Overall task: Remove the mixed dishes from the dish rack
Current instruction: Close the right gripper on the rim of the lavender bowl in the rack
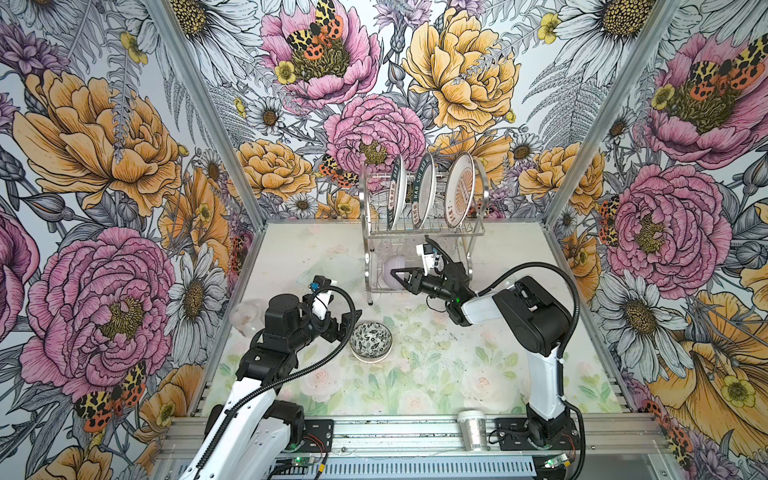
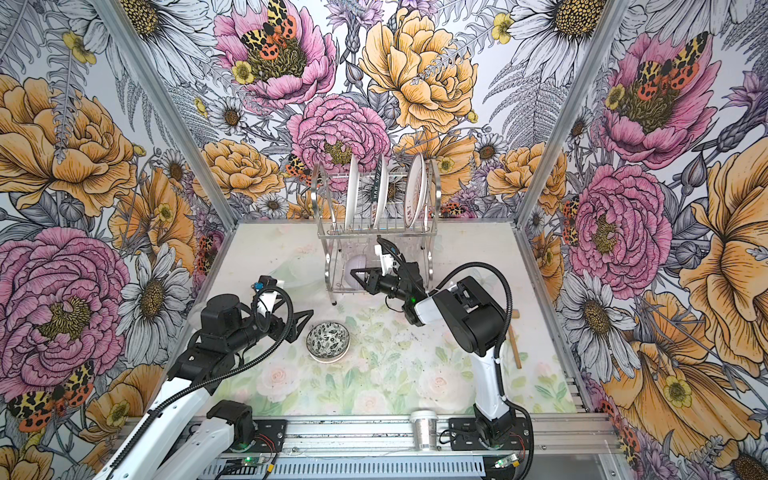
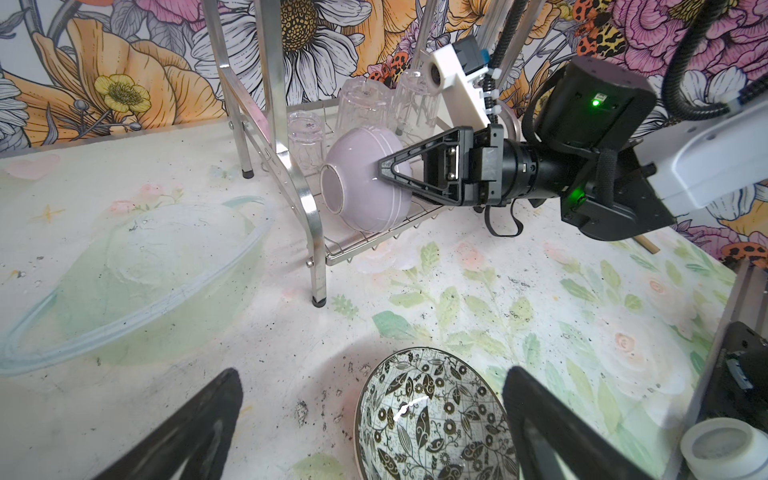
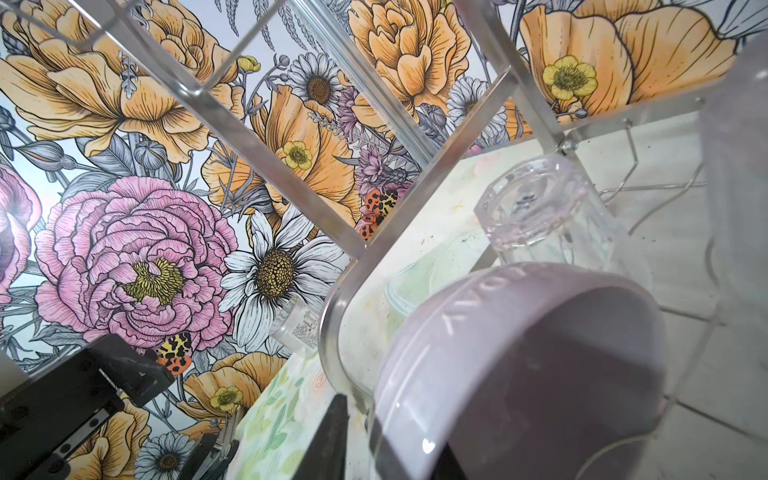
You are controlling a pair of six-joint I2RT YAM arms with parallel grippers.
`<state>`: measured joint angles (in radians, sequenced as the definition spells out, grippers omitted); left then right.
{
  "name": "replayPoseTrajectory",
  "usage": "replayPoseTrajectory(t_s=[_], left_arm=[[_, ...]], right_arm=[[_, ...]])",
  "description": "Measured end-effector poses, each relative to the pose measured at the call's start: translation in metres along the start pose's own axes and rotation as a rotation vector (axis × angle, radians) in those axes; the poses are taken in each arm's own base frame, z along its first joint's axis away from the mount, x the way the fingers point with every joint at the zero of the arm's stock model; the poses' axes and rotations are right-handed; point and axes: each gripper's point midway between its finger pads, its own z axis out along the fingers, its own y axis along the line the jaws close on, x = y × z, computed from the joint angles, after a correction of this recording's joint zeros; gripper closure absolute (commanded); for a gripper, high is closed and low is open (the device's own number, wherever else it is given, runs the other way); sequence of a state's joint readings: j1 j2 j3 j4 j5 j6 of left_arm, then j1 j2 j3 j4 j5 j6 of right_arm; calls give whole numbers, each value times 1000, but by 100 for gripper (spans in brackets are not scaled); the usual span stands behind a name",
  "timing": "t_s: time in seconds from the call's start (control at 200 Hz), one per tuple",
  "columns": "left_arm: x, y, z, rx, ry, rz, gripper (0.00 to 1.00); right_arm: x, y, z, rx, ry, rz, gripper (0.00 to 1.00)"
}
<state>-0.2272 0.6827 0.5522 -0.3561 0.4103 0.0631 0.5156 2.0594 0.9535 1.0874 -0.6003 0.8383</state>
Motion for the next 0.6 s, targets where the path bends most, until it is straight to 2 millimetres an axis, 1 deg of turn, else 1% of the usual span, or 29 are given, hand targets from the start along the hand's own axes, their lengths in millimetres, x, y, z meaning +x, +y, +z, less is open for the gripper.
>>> replayPoseTrajectory(t_s=[0.225,0.6], left_arm=[[3,1,0,-3,9,-4,1],[3,3,0,-14,9,-3,1]], right_arm=[[-1,1,1,-17,-18,19,81],[-3,-1,-1,-29,-27,40,84]])
